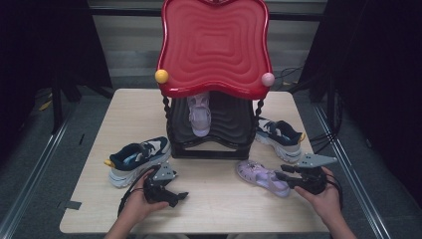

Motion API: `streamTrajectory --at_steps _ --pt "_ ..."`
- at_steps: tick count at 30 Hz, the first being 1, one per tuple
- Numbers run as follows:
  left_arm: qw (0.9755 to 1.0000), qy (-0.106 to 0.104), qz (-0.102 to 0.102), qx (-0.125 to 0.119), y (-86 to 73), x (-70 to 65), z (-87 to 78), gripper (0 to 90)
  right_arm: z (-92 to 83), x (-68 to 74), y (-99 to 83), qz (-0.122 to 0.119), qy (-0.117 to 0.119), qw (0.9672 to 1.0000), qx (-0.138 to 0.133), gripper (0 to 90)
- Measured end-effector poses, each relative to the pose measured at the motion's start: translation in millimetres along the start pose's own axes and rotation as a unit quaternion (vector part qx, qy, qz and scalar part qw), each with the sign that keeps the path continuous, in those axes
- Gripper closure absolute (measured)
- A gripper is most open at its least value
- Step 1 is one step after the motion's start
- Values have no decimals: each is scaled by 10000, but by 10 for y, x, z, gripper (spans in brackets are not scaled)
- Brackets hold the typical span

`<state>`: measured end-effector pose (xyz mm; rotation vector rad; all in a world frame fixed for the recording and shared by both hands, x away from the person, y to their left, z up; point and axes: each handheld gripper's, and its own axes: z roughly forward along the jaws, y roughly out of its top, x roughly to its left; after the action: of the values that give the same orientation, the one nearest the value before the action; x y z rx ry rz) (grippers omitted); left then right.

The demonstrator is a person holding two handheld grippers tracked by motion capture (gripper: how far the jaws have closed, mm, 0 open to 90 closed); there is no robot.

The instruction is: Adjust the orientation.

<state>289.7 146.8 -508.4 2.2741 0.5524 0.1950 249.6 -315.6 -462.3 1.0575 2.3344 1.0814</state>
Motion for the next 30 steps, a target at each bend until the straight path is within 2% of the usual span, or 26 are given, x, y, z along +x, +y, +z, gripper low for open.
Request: streamTrajectory --at_steps 4,14,22,30 --pt "10000 -1 -2 -2 0 0 0 130 56 1 31 -93 97 9998 124 615" --pt "10000 -1 -2 -1 0 0 0 131 188 -3 61 -200 145 9993 264 629" --pt "10000 0 -2 0 0 0 0 130 246 -5 56 -180 144 9994 268 657" --pt "10000 -3 2 -8 0 1 1 130 289 -48 48 -56 259 9994 242 678"
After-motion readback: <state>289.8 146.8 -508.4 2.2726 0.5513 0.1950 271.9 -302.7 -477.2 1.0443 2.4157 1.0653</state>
